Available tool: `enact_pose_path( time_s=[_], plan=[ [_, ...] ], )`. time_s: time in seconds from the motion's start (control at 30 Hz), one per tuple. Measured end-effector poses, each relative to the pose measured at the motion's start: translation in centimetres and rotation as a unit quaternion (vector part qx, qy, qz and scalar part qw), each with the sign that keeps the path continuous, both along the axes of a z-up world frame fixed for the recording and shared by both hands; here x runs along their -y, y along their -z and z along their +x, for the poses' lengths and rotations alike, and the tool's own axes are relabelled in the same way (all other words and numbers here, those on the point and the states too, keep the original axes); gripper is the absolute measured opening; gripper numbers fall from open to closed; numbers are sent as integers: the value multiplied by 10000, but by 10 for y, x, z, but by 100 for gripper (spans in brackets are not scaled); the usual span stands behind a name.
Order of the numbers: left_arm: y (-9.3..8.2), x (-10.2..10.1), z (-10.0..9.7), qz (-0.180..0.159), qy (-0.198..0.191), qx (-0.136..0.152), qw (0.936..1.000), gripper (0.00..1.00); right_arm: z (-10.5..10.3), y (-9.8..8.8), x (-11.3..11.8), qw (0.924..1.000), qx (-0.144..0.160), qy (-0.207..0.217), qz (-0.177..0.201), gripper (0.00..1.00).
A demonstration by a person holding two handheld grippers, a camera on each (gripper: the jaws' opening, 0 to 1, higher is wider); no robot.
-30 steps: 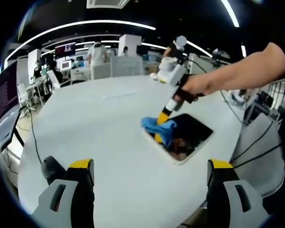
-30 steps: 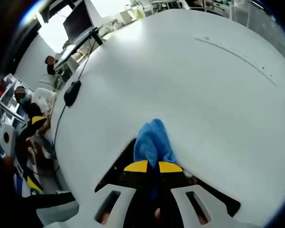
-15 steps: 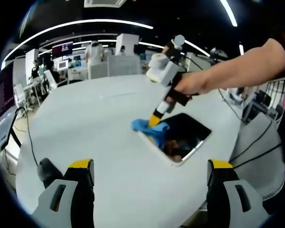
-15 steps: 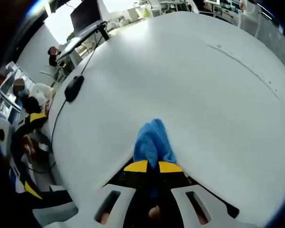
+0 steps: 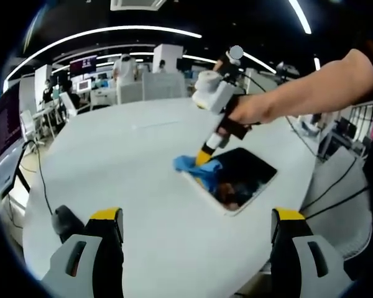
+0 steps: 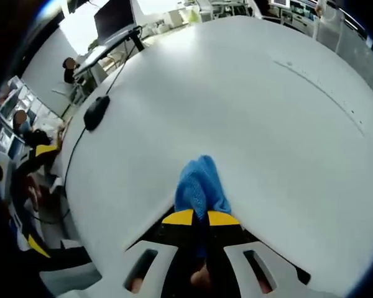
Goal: Wipe the mirror surface with the cleaning cloth until all visible marks leave the cleaned area.
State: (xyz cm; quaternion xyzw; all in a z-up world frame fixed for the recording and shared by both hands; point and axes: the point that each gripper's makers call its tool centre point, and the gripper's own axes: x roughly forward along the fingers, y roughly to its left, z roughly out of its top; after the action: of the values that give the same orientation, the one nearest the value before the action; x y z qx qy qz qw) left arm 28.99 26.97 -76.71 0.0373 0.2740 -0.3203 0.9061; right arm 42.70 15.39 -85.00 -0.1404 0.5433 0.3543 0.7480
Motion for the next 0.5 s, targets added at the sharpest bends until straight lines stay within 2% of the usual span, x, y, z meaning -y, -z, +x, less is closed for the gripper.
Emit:
enact_pose_path(
  time_s=[0.5],
  plan=[
    [-4, 0, 1, 25, -20, 53, 10000, 99, 0, 1, -1, 9998, 107, -147, -124, 1]
  ],
)
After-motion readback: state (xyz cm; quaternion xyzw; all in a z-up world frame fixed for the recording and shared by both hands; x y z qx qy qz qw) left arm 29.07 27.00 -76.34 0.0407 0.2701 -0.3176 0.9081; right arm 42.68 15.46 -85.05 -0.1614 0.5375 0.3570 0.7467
